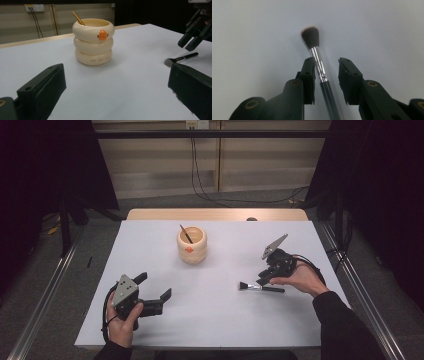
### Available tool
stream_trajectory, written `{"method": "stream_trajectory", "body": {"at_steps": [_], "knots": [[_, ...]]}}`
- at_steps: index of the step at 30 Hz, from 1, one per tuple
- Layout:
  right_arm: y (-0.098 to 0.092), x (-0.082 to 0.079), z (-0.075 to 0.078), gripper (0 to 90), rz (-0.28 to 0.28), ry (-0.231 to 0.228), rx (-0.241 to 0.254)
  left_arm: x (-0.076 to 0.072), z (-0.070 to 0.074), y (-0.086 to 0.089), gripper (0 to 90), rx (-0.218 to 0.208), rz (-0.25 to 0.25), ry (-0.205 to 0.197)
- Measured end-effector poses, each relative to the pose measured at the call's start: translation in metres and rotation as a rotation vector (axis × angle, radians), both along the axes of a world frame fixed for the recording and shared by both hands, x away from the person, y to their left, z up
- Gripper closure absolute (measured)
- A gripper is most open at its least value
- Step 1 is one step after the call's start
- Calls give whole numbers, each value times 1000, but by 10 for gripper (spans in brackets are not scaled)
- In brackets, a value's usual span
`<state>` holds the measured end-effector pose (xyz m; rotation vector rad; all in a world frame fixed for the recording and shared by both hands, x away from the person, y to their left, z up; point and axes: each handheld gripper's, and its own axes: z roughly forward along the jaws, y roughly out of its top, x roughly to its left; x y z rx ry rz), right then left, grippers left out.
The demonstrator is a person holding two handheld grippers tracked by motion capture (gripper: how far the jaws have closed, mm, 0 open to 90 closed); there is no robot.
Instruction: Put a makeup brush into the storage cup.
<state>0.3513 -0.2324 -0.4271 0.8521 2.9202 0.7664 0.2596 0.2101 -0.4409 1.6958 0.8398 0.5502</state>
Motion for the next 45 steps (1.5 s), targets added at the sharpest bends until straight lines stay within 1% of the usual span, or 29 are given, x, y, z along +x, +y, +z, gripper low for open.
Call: {"method": "stream_trajectory", "body": {"at_steps": [2,3,4,6,7,9,10,12,13,14,15,17,18,19,22,23,24,25,27,29,32,33,35,36,37,41,43,45], "knots": [[0,2,-2,698,18,15,-22,0,0,0,14,6,4,1],[0,3,-4,709,34,14,-28,0,0,0,14,6,0,2],[0,4,-4,720,40,33,-32,0,0,0,14,7,-7,4],[0,5,-7,725,62,44,-47,0,-1,-1,14,14,-6,5],[1,4,-7,726,55,54,-63,0,-1,-1,14,16,-6,4],[2,4,-9,733,59,72,-87,0,-1,-1,14,15,-5,5],[2,5,-10,736,64,72,-101,0,-1,-1,14,13,-4,5],[2,6,-11,735,80,75,-108,0,-1,0,14,10,-5,4],[2,5,-12,730,77,79,-114,0,-1,0,14,11,-4,3],[3,5,-13,727,84,85,-126,0,-1,0,14,10,-5,4],[3,5,-14,727,95,77,-138,0,-1,0,14,14,-2,4],[5,5,-15,728,106,85,-156,0,-1,0,13,12,-6,3],[6,5,-15,733,100,83,-169,0,-1,0,14,8,-6,3],[6,5,-16,739,110,81,-174,0,-1,0,14,10,-3,4],[7,6,-17,762,124,95,-191,0,-1,0,14,7,-2,5],[8,6,-18,762,138,90,-194,0,-1,0,14,7,-2,5],[9,6,-19,760,138,94,-207,0,-1,0,14,7,-1,5],[9,7,-20,760,148,84,-211,0,-1,0,14,8,-1,4],[11,7,-22,760,153,92,-225,0,-1,0,14,9,-2,4],[11,7,-22,761,162,88,-223,0,-1,0,14,9,-1,4],[11,6,-22,759,156,92,-225,0,-1,1,14,9,-4,0],[11,6,-22,757,160,80,-224,0,-1,1,15,5,-3,-2],[11,5,-23,742,175,84,-223,0,0,1,15,5,0,-4],[11,5,-23,742,170,78,-225,0,0,1,16,8,3,-2],[11,4,-23,742,176,71,-224,0,0,1,15,9,3,-3],[14,3,-23,748,179,63,-251,0,0,1,15,11,3,-4],[15,2,-22,752,177,57,-258,0,0,1,15,9,3,-3],[15,2,-22,776,174,59,-256,0,-1,1,15,5,-2,-4]]}}
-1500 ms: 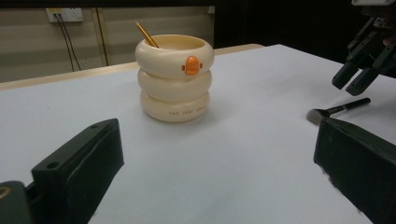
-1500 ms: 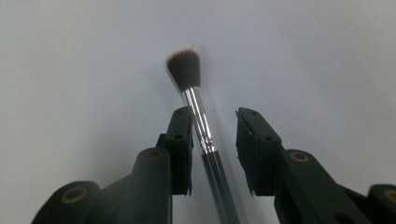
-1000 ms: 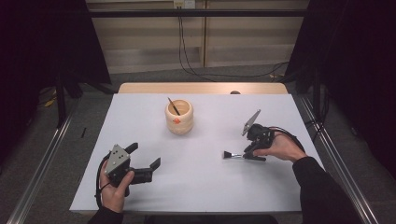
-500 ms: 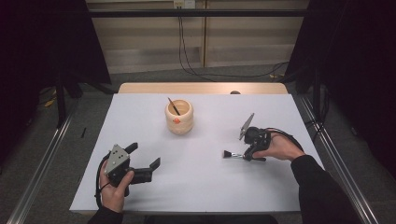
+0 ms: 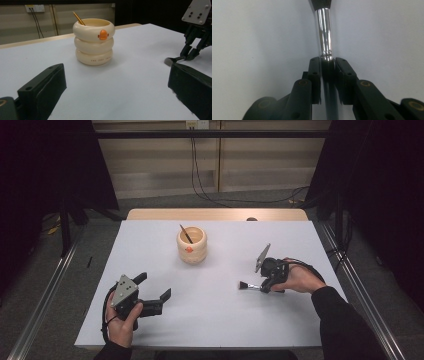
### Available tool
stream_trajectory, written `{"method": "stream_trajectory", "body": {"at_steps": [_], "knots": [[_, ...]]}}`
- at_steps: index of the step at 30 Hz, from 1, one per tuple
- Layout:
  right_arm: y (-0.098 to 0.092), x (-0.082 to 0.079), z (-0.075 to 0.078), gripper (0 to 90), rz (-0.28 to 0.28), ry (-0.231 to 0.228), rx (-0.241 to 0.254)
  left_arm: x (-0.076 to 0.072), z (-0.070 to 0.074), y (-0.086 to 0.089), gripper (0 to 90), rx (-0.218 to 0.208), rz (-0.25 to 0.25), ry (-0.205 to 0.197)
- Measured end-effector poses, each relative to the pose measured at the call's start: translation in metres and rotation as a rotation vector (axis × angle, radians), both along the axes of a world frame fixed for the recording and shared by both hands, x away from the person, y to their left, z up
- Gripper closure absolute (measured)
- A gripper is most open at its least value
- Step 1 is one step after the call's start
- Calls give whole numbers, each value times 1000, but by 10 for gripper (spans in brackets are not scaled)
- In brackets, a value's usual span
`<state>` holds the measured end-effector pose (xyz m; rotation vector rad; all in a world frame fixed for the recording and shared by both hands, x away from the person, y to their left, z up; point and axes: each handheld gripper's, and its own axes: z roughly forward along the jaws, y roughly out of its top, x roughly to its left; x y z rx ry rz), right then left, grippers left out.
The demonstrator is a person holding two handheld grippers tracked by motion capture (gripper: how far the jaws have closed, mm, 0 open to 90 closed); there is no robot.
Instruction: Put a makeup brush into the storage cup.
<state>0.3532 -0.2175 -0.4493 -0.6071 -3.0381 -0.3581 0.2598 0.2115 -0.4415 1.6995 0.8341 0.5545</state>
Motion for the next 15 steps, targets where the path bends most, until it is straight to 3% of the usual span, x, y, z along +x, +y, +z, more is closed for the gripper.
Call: {"method": "stream_trajectory", "body": {"at_steps": [15], "knots": [[-2,1,0,802,-44,3,16,-1,1,0,16,5,0,-6]]}}
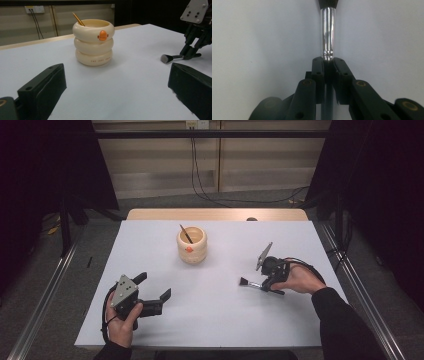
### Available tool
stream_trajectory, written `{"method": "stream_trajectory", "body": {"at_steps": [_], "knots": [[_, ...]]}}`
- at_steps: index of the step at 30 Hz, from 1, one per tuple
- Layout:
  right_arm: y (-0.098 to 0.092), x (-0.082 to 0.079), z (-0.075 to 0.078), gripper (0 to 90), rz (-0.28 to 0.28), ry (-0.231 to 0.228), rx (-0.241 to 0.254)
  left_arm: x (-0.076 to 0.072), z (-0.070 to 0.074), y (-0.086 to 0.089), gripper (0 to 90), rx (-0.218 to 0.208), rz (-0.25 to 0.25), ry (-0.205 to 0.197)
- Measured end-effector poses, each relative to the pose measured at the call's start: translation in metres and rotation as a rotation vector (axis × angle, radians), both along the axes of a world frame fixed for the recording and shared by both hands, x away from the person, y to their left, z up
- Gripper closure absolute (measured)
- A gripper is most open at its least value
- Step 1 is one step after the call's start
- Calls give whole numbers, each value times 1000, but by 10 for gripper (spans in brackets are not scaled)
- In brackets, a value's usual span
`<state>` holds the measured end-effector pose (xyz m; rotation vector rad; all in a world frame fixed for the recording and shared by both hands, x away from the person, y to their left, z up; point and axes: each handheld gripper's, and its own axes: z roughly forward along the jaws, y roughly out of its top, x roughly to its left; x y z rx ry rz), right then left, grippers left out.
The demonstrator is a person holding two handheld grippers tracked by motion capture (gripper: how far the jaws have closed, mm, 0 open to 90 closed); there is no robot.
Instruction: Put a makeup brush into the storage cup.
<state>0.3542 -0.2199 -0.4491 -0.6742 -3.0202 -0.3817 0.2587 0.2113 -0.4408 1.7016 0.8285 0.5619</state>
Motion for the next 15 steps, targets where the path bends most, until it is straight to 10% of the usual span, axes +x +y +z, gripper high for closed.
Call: {"method": "stream_trajectory", "body": {"at_steps": [8,15], "knots": [[-3,-2,2,802,-41,-1,2,0,0,1,15,-2,4,-4],[-15,-4,7,802,-83,-3,104,0,0,0,15,-2,5,-2]]}}
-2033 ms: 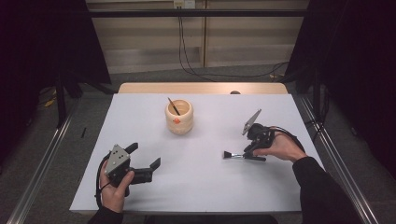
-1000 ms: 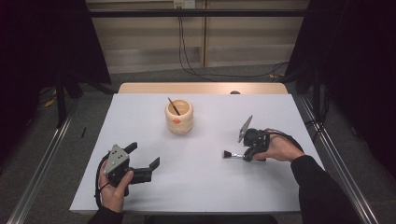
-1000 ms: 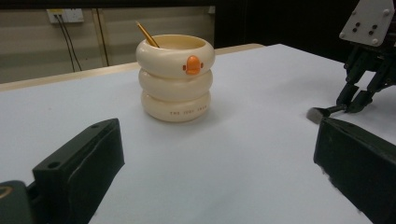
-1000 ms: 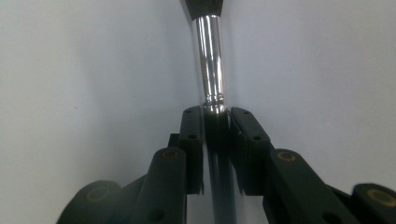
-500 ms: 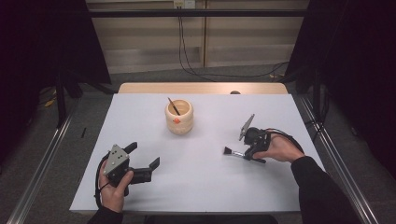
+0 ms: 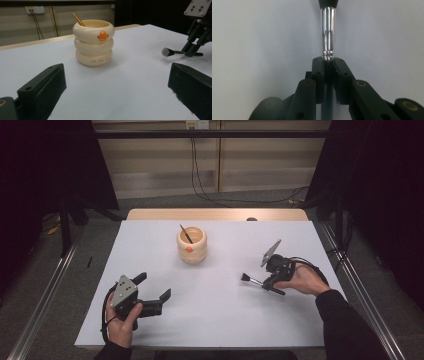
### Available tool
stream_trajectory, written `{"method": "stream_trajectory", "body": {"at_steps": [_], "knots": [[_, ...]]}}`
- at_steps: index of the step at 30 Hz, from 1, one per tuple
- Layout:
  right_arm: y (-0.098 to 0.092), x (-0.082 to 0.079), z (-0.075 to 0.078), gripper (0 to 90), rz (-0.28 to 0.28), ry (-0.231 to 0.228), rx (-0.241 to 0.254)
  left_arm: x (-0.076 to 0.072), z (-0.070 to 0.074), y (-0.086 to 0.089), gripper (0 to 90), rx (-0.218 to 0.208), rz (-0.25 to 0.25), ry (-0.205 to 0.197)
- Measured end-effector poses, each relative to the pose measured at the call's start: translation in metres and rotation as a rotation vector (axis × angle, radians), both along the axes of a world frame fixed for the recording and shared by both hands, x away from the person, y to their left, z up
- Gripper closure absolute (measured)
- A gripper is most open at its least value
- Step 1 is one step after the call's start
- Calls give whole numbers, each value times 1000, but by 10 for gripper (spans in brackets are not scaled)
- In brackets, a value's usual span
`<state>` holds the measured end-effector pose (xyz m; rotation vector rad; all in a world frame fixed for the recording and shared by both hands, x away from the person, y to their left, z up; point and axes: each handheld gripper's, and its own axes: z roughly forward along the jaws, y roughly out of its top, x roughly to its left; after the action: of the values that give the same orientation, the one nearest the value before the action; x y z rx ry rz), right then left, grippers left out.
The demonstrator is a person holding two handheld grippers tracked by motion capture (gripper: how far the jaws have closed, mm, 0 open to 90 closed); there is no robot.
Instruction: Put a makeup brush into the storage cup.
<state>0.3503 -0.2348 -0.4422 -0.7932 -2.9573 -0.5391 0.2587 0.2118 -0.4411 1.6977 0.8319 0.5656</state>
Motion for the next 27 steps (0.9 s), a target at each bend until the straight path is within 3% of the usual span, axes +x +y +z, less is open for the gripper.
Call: {"method": "stream_trajectory", "body": {"at_steps": [4,8,17,22,27], "knots": [[-3,-3,-1,802,-24,-8,31,0,1,0,15,8,2,-3],[-1,-11,2,802,-34,-31,31,1,0,0,15,2,0,0],[-5,-12,4,803,-85,-67,89,1,0,1,15,2,4,0],[-4,-17,6,803,-94,-88,87,0,0,1,15,-2,7,-1],[-8,-19,9,802,-130,-110,154,0,1,1,16,-3,0,-1]]}}
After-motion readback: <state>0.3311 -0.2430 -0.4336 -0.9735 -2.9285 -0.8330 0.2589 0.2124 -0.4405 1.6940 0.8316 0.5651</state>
